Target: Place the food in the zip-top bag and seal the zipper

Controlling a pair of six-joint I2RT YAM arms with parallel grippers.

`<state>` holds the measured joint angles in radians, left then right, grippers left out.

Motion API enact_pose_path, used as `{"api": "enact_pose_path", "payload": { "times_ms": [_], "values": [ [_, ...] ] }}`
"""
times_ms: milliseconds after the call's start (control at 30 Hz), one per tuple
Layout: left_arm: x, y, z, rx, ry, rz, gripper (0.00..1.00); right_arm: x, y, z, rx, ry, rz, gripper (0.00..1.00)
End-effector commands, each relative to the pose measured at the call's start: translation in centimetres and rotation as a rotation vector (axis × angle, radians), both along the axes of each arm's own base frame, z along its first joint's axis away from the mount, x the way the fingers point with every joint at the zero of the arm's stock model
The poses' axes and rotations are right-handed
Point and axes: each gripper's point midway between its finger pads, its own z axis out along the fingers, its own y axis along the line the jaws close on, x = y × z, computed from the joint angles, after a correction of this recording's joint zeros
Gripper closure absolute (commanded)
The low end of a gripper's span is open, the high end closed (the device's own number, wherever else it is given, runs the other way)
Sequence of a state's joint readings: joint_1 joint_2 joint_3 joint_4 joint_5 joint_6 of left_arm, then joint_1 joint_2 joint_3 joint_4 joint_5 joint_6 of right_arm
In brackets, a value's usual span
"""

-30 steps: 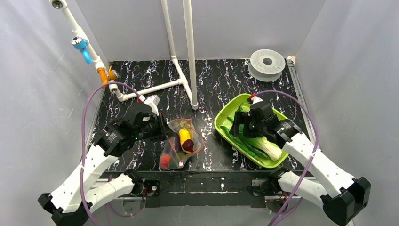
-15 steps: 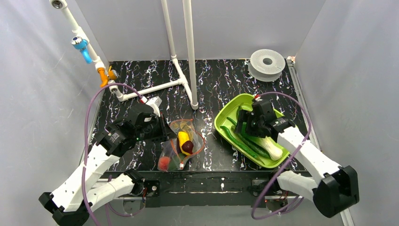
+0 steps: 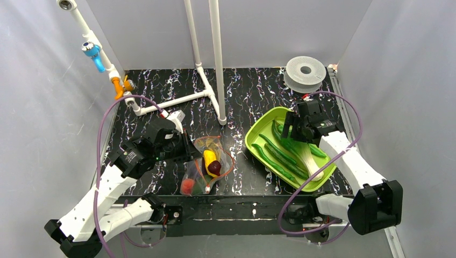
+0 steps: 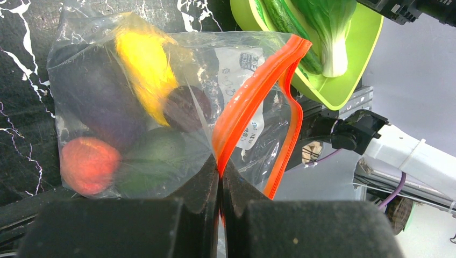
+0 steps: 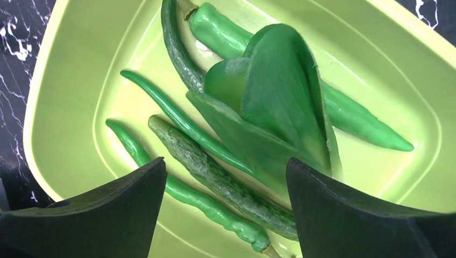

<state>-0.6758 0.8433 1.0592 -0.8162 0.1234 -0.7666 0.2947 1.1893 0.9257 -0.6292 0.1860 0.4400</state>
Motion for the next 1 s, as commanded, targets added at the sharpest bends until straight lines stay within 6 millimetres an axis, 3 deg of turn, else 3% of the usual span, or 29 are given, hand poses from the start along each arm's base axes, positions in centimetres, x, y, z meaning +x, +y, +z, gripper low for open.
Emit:
{"api": "enact_pose_path", "payload": {
  "times_ms": [0,133,233,533,833,967],
  "values": [
    [-0.4,0.2,0.4,-0.005,-0.008,-0.012,1.0,-0.7,1.2,1.4,0.012,-0.021,0.11,0.16],
    [-0.3,0.0,0.3,-0.005,-0.002,-0.018,1.0,-2.9,5.3,1.3,0.12,-0.026,0.296,0.24],
    [-0.3,-0.2,0.2,-0.008,0.004,-0.025,1.0,-4.0,6.5,-0.1,0.099,0.021,0.355,0.29],
    [-0.5,-0.3,0.0,-0.012,0.02,-0.024,1.0,-4.9,4.7,-5.3,-0.093,0.291,0.337,0.41],
    [-0.6,-0.4,-0.1,-0.02,0.029,-0.027,1.0,-3.8,4.2,-7.1,-0.229,0.351,0.342,0.56],
    [-0.6,-0.5,0.0,-0.018,0.034,-0.031,1.0,-2.8,4.2,-7.7,-0.277,0.341,0.338,0.56]
  ]
}}
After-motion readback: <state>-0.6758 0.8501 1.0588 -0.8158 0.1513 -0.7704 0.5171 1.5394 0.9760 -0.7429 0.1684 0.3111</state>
